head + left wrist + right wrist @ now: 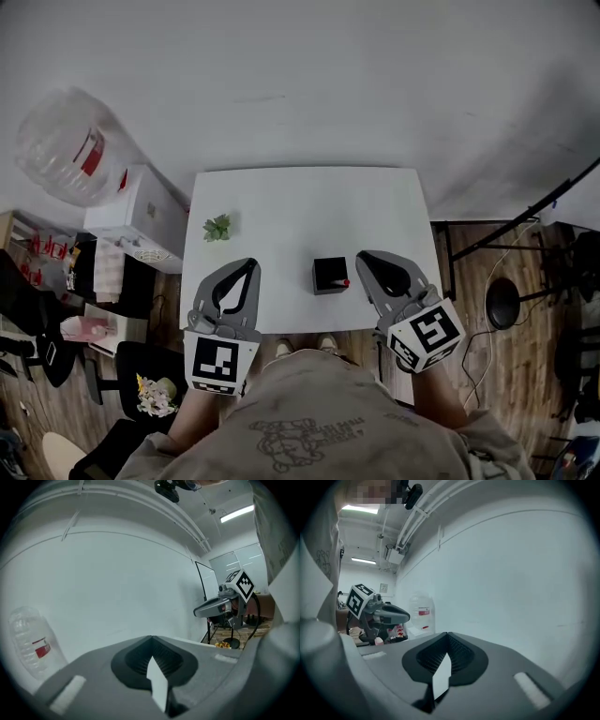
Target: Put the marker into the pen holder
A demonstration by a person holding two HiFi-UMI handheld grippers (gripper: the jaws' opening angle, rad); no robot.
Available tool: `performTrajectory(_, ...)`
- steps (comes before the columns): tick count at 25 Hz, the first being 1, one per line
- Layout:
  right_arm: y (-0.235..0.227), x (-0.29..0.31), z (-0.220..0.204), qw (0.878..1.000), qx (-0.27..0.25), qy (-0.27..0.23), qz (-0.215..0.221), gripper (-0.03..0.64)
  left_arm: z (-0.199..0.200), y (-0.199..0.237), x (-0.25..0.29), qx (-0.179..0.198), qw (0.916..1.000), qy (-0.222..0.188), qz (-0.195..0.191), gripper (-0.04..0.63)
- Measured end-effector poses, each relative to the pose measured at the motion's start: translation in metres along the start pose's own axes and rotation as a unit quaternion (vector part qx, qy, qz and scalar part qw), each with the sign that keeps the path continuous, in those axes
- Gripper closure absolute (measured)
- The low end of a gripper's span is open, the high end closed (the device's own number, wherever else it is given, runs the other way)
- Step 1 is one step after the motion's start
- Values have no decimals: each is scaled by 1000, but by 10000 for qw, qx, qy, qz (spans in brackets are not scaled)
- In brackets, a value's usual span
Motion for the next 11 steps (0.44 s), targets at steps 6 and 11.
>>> performTrajectory(6,-2,0,11,9996,-73,-132,-234,588,-7,6,-3,-70,10000,21,9,595)
performTrajectory(11,5,-2,9,9995,-75,-155,-263,588,-10,10,-7,-83,10000,16,1,595)
Point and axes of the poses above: the fingertips, and each gripper's own axes: x forward along the fingers, y to its left, z out of its top, the point moved 5 cm from there along -x, backward along the fingers, and after that the axes turned 12 degrees about x, right-handed, at the moved point
